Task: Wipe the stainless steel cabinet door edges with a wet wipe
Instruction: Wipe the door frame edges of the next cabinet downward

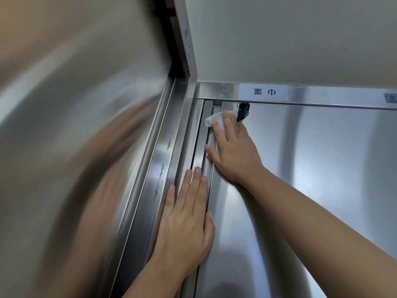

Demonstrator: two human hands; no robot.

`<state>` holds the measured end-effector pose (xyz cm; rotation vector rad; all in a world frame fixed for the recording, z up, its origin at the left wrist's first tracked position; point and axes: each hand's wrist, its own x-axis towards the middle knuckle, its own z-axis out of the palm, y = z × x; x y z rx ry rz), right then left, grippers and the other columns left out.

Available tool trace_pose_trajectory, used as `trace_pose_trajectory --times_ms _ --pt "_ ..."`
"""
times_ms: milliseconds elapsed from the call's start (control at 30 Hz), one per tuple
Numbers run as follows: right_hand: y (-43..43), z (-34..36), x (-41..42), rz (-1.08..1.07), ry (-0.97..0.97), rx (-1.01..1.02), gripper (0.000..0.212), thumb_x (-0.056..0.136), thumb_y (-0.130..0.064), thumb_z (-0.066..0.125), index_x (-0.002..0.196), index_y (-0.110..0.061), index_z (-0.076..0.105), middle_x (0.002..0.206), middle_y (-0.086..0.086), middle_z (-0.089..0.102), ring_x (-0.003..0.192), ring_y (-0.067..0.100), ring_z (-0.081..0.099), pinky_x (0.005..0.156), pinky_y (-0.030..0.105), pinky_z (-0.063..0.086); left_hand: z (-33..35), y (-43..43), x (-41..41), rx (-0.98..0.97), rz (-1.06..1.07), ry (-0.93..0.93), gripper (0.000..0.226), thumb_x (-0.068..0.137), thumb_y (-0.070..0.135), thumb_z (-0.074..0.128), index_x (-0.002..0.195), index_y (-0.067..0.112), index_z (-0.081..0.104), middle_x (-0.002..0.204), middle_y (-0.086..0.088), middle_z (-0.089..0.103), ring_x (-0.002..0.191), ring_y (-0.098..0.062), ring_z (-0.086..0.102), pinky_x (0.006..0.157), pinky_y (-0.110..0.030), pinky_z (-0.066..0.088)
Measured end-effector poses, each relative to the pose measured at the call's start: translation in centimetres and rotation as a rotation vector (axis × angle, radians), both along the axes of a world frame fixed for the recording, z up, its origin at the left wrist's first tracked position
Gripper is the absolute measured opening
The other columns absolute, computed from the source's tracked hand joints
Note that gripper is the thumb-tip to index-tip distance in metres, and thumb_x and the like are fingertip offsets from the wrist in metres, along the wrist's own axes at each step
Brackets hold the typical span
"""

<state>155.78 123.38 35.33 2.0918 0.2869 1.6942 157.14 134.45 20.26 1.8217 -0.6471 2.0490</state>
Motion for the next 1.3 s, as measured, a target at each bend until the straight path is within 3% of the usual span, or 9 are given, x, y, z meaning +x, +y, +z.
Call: trace_pose_trajectory --times_ms 233,367,633,700,833,1167,1300 --pt "1.6 2.1 -0.3 -0.028 0.073 0.137 0.067 0.097 -0.053 0.021 0.15 -0.016 0.006 0.156 0.015 -0.013 0.143 0.028 -0.009 0.113 0.038 0.002 0.0 0.0 -0.1 0.002 0.03 0.016 0.06 0.078 0.023 0.037 0.132 -0.002 0.048 0.142 -0.016 0.042 0.131 -0.033 0.038 0.106 -0.049 0.028" --pt "3.1 3.4 0.6 0.016 0.116 0.201 0.066 0.097 -0.053 0.021 0.151 -0.021 0.0 0.156 0.01 -0.018 0.142 0.022 -0.02 0.114 0.044 0.005 -0.1 0.0 0.0 0.003 0.01 0.021 0.061 0.079 0.023 0.037 0.133 -0.004 0.046 0.142 -0.017 0.04 0.131 -0.034 0.034 0.107 -0.042 0.018" --pt "1.8 0.3 0.7 -0.056 0.073 -0.006 0.07 0.097 -0.05 0.027 0.15 -0.013 0.001 0.157 0.012 -0.006 0.144 0.025 -0.009 0.114 0.038 -0.003 -0.2 0.0 -0.1 0.008 0.012 0.018 0.06 0.079 0.023 0.037 0.132 -0.004 0.047 0.141 -0.018 0.041 0.131 -0.035 0.036 0.106 -0.044 0.02" --pt "2.2 1.3 0.3 -0.076 0.097 0.012 0.069 0.097 -0.051 0.025 0.15 -0.013 0.002 0.157 0.012 -0.005 0.144 0.025 -0.008 0.114 0.039 -0.003 -0.2 0.0 -0.1 0.007 0.029 0.022 0.06 0.079 0.023 0.037 0.132 -0.004 0.047 0.141 -0.018 0.041 0.131 -0.035 0.037 0.109 -0.047 0.023" --pt "3.5 5.0 -0.5 -0.121 0.185 0.105 0.066 0.098 -0.049 0.02 0.15 -0.014 0.0 0.157 0.013 -0.009 0.143 0.026 -0.012 0.114 0.041 -0.004 -0.3 0.0 -0.1 0.001 0.053 0.022 0.061 0.078 0.023 0.036 0.131 -0.004 0.048 0.141 -0.018 0.042 0.13 -0.035 0.038 0.099 -0.059 0.023" --pt "1.7 1.1 0.3 -0.108 0.053 -0.045 0.069 0.097 -0.05 0.025 0.15 -0.012 0.003 0.158 0.01 -0.004 0.144 0.023 -0.004 0.114 0.036 0.006 -0.4 0.0 -0.2 0.004 0.03 0.017 0.06 0.079 0.022 0.036 0.132 -0.004 0.046 0.142 -0.019 0.04 0.131 -0.035 0.036 0.101 -0.057 0.023" --pt "2.4 3.8 0.4 -0.067 0.094 0.065 0.066 0.097 -0.052 0.024 0.151 -0.02 0.004 0.158 0.004 -0.006 0.144 0.018 -0.007 0.116 0.037 0.004 -0.6 0.0 -0.2 0.004 0.015 0.005 0.06 0.079 0.022 0.036 0.132 -0.005 0.047 0.141 -0.019 0.041 0.131 -0.035 0.036 0.1 -0.057 0.024"
